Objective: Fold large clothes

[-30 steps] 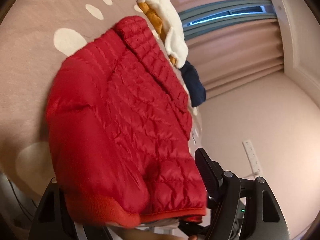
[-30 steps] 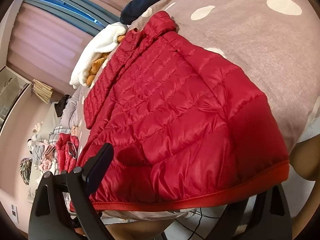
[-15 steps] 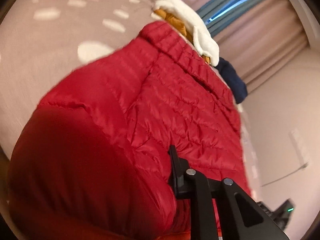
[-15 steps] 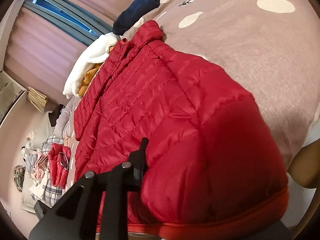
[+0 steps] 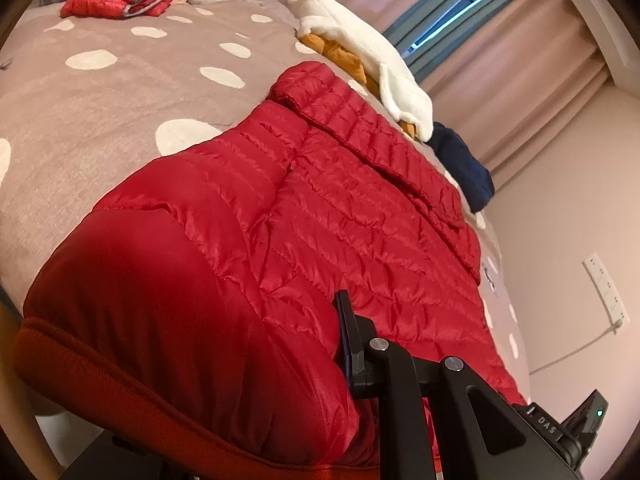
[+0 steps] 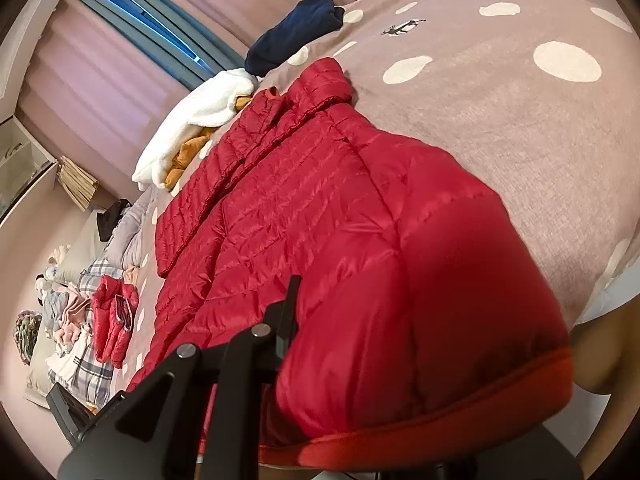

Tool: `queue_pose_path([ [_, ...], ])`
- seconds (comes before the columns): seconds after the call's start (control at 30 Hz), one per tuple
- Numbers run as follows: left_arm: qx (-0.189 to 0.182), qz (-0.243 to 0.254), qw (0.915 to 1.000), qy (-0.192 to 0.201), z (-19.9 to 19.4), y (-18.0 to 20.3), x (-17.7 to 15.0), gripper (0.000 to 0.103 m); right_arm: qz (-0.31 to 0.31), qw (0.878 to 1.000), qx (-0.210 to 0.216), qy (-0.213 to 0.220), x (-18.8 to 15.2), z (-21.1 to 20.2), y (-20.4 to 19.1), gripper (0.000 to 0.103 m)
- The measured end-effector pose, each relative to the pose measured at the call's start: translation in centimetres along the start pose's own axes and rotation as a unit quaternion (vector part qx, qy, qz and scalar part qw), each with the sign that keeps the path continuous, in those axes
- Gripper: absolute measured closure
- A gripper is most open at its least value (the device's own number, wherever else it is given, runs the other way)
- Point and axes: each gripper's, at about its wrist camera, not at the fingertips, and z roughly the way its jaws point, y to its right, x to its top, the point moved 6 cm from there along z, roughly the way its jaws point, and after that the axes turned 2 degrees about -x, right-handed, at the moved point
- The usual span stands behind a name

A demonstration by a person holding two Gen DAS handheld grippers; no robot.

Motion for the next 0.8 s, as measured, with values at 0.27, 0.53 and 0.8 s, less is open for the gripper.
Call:
queue_pose_path([
  [0.27, 0.017, 0.012, 0.9998, -0.001, 0.24, 0.13, -0.26, 0.087, -0.004, 1.000, -0.011, -0.005, -0.21, 0.13, 0.01, 0.087],
  [0.53, 0.021, 0.014, 0.9997, -0.002, 0.31, -0.01, -0.25, 0.087, 0.001, 1.000, -0.013, -0.014, -0.29, 0.39, 0.20, 0.087],
  [0.8, 0.032, 0.027, 0.9991, -0.002, 0.33, 0.03, -0.28, 0.087, -0.009, 1.000, -0.023, -0.014, -0.38, 0.41, 0.14, 0.087],
])
